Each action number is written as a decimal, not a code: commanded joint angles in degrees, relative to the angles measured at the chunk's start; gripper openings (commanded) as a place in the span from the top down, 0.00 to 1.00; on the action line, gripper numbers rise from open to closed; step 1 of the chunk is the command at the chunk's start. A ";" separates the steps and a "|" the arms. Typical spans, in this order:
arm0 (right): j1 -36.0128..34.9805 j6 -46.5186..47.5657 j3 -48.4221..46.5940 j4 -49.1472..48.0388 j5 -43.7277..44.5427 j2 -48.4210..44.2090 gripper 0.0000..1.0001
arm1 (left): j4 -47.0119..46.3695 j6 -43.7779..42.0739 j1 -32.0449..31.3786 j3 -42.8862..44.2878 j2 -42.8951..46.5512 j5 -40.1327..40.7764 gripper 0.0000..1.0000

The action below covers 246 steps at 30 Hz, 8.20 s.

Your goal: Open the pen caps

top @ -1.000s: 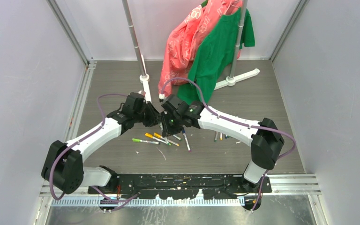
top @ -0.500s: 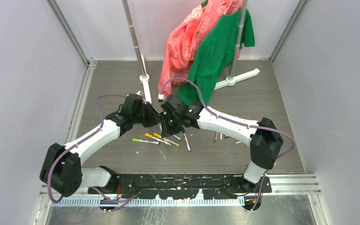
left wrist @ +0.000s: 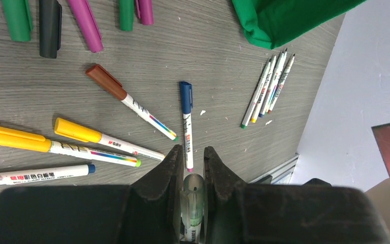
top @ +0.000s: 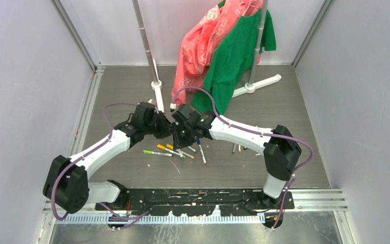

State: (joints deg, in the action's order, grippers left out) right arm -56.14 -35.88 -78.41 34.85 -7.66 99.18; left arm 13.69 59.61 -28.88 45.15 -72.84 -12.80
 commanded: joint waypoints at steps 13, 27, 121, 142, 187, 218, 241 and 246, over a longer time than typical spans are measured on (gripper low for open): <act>-0.11 -1.00 2.34 -1.04 2.37 -3.70 0.99 | 2.20 1.36 2.21 3.04 -0.24 5.11 1.00; -0.20 -3.09 14.34 -1.97 3.43 -12.88 0.99 | -1.27 2.95 10.55 3.28 -4.56 1.07 1.00; 4.66 3.41 6.33 11.21 18.32 -2.73 0.58 | 14.01 -10.70 11.61 -0.61 9.53 10.08 0.39; 3.32 5.17 10.39 5.20 15.11 5.57 0.58 | 16.99 -12.69 11.65 -1.09 12.75 10.15 0.39; 0.35 2.63 6.74 6.96 9.22 -6.37 0.99 | 2.02 -1.70 11.37 -5.13 11.09 -5.82 0.26; -0.97 2.72 -4.29 5.48 -3.39 -0.65 0.99 | -4.73 0.53 3.83 -3.49 1.73 -7.54 0.43; -0.93 3.09 -5.38 5.14 -3.95 0.64 0.98 | -6.54 -0.35 3.22 -4.28 0.88 -8.02 1.00; -0.83 2.92 -6.11 4.40 -3.85 1.07 0.80 | -6.52 -0.60 3.22 -4.44 1.05 -8.22 1.00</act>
State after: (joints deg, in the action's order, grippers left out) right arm -56.88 -33.15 -82.41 41.25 -11.35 100.66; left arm 9.80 60.62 -25.50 39.75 -72.64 -19.99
